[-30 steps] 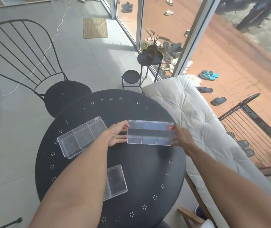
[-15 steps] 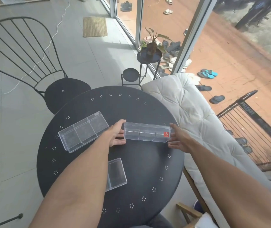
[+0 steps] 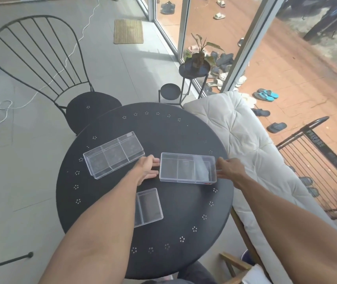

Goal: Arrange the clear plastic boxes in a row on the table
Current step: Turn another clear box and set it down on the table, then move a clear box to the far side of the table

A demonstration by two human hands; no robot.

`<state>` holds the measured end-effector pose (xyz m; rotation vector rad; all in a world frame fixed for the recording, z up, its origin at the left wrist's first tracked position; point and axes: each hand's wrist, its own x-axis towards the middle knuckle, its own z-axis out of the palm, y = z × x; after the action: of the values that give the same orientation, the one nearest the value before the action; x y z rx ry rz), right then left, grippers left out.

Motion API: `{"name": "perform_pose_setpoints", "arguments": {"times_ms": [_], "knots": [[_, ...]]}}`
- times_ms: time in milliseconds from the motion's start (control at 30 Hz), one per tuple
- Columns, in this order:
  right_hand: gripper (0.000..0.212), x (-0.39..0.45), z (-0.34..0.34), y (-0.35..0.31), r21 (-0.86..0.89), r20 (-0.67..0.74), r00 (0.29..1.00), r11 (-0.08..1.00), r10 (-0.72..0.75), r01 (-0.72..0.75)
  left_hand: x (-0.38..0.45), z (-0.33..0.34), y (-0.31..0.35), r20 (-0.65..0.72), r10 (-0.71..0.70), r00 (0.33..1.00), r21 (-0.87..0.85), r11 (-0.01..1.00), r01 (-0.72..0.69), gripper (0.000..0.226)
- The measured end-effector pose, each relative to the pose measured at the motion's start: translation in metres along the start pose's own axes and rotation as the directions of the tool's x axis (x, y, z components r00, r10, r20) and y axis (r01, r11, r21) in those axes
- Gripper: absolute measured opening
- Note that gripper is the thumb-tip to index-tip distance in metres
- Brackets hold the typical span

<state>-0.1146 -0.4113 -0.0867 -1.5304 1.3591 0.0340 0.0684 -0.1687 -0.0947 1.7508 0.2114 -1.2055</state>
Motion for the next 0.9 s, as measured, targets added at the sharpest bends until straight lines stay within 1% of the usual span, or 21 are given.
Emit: {"name": "perform_pose_setpoints", "arguments": {"times_ms": [67,100,133,200,233,267,333,400,467,533,567,633,700,733,833,900], "knots": [[0.046,0.003,0.001,-0.013,-0.106,-0.148,0.983,0.990,-0.104,0.089,-0.004,-0.008,0.005,-0.037,0.029,0.999,-0.006,1.000,-0.029,0.048],[0.047,0.005,0.003,-0.023,-0.101,-0.178,0.973,0.987,-0.145,0.128,-0.006,-0.015,0.008,-0.060,0.044,0.997,-0.020,0.999,-0.046,0.047],[0.046,0.006,0.008,-0.035,-0.027,-0.156,0.975,0.987,-0.161,0.159,-0.008,-0.022,0.011,-0.085,0.060,0.995,-0.037,0.997,-0.063,0.047],[0.041,0.004,0.024,-0.061,0.136,0.000,0.985,0.976,-0.172,0.170,-0.014,-0.041,0.016,-0.137,0.090,0.986,-0.074,0.992,-0.101,0.045],[0.033,0.000,0.035,-0.075,0.164,0.104,0.978,0.973,-0.179,0.161,-0.017,-0.053,0.017,-0.171,0.102,0.980,-0.091,0.989,-0.119,0.043],[0.026,-0.004,0.049,-0.087,0.160,0.205,0.960,0.974,-0.190,0.158,-0.020,-0.065,0.017,-0.210,0.111,0.971,-0.110,0.984,-0.137,0.041],[0.023,-0.010,0.082,-0.106,0.091,0.334,0.918,0.977,-0.212,0.192,-0.026,-0.091,0.016,-0.302,0.113,0.947,-0.137,0.978,-0.161,0.037],[0.016,-0.014,0.118,-0.121,0.038,0.413,0.883,0.973,-0.224,0.229,-0.035,-0.116,0.011,-0.422,0.105,0.901,-0.107,0.981,-0.164,0.032],[0.013,-0.014,0.155,-0.131,-0.014,0.444,0.867,0.966,-0.226,0.259,-0.045,-0.140,0.003,-0.539,0.100,0.836,-0.034,0.990,-0.140,0.029],[0.017,-0.009,0.186,-0.138,-0.123,0.462,0.854,0.936,-0.241,0.331,-0.048,-0.160,-0.007,-0.622,0.084,0.778,0.008,0.995,-0.101,0.038],[0.021,-0.006,0.199,-0.141,-0.191,0.458,0.851,0.907,-0.256,0.376,-0.047,-0.169,-0.012,-0.642,0.054,0.765,0.008,0.998,-0.063,0.046],[0.032,0.000,0.217,-0.142,-0.284,0.423,0.869,0.872,-0.258,0.398,-0.045,-0.181,-0.021,-0.627,-0.044,0.778,-0.036,0.999,0.028,0.061],[0.048,0.006,0.232,-0.142,-0.287,0.413,0.883,0.888,-0.224,0.360,-0.041,-0.184,-0.030,-0.553,-0.131,0.823,-0.142,0.988,0.062,0.070],[0.050,0.007,0.238,-0.141,-0.293,0.423,0.883,0.892,-0.201,0.343,-0.038,-0.185,-0.031,-0.520,-0.148,0.842,-0.187,0.981,0.057,0.072],[0.039,0.011,0.250,-0.138,-0.287,0.480,0.871,0.919,-0.106,0.270,-0.027,-0.184,-0.035,-0.451,-0.171,0.876,-0.269,0.962,0.048,0.072],[0.042,0.014,0.256,-0.136,-0.289,0.508,0.860,0.931,-0.048,0.223,-0.021,-0.181,-0.035,-0.421,-0.181,0.889,-0.260,0.963,0.073,0.064]]}}
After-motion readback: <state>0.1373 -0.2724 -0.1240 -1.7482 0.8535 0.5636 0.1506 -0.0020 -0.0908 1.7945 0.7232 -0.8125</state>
